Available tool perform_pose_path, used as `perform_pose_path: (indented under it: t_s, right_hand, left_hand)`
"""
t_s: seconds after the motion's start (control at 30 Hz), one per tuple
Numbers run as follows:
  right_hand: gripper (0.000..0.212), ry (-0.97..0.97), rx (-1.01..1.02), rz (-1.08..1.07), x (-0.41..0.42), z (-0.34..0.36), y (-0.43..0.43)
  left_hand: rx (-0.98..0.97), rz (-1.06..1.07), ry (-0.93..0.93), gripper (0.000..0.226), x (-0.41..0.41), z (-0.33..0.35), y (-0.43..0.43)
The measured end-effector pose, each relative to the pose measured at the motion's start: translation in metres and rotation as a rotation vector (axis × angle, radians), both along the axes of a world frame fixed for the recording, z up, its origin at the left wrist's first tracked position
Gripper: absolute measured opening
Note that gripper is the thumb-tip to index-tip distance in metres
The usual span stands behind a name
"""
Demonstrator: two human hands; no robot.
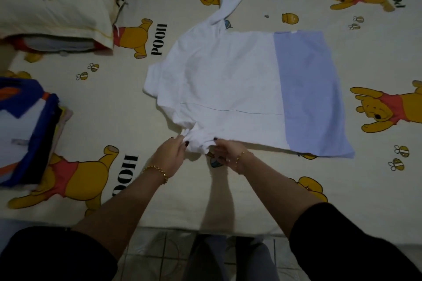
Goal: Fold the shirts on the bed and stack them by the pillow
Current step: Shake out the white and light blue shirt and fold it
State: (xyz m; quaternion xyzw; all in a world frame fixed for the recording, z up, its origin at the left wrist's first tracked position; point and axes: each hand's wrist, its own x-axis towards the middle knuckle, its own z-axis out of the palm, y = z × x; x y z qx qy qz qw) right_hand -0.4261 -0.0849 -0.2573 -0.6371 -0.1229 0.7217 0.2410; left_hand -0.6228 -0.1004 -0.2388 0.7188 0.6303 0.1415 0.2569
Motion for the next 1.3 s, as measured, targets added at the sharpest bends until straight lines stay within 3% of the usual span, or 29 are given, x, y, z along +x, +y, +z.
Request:
perform_pose_path:
  t_s: [0.07, 0.17, 0.23, 0.27, 0.4, 0.47, 0.57, 0.73, 0.9, 1.03, 1.17, 1.3]
  right_hand:
    - [0.010, 0.069, 0.027, -0.117, -0.002, 0.016, 0.004]
    - [0.028, 0.142, 0.088, -0.291, -0.007, 0.040, -0.002]
    - [0.020, 0.153, 0.082, -0.348, -0.008, 0.050, -0.009]
    - [0.020, 0.152, 0.059, -0.322, -0.007, 0.053, -0.015]
    - [0.061, 0.113, -0.057, 0.100, 0.005, 0.056, -0.052]
    - [0.068, 0.071, -0.086, 0.266, 0.012, 0.051, -0.079]
    - [0.070, -0.041, -0.107, 0.401, 0.020, 0.043, -0.117]
    - [0.028, -0.289, 0.140, 0.592, 0.036, 0.046, -0.160]
    - [0.017, -0.316, 0.342, 0.506, 0.043, 0.068, -0.169]
    - [0.023, -0.253, 0.266, 0.387, 0.052, 0.075, -0.173]
    - [0.026, -0.174, 0.153, 0.407, 0.059, 0.078, -0.191]
    - [0.021, -0.274, 0.150, 0.474, 0.068, 0.073, -0.209]
  left_hand:
    - [-0.052, 0.115, -0.118, 0.025, 0.004, 0.014, 0.000]
    - [-0.190, 0.318, -0.342, 0.031, 0.023, 0.034, -0.004]
    - [-0.333, 0.436, -0.469, 0.037, 0.038, 0.048, -0.008]
    - [-0.423, 0.462, -0.503, 0.041, 0.044, 0.051, -0.012]
    - [-0.835, 0.577, -0.697, 0.060, 0.046, 0.044, -0.049]
    - [-0.990, 0.602, -0.704, 0.060, 0.045, 0.039, -0.078]
    - [-0.964, 0.633, -0.621, 0.041, 0.046, 0.033, -0.108]
    - [-0.834, 0.605, -0.535, 0.061, 0.053, 0.036, -0.143]
    - [-0.617, 0.596, -0.371, 0.082, 0.074, 0.048, -0.155]
    - [-0.598, 0.631, -0.269, 0.054, 0.082, 0.060, -0.161]
    - [-0.618, 0.604, -0.141, 0.042, 0.074, 0.057, -0.179]
    - [-0.670, 0.676, -0.339, 0.021, 0.066, 0.051, -0.196]
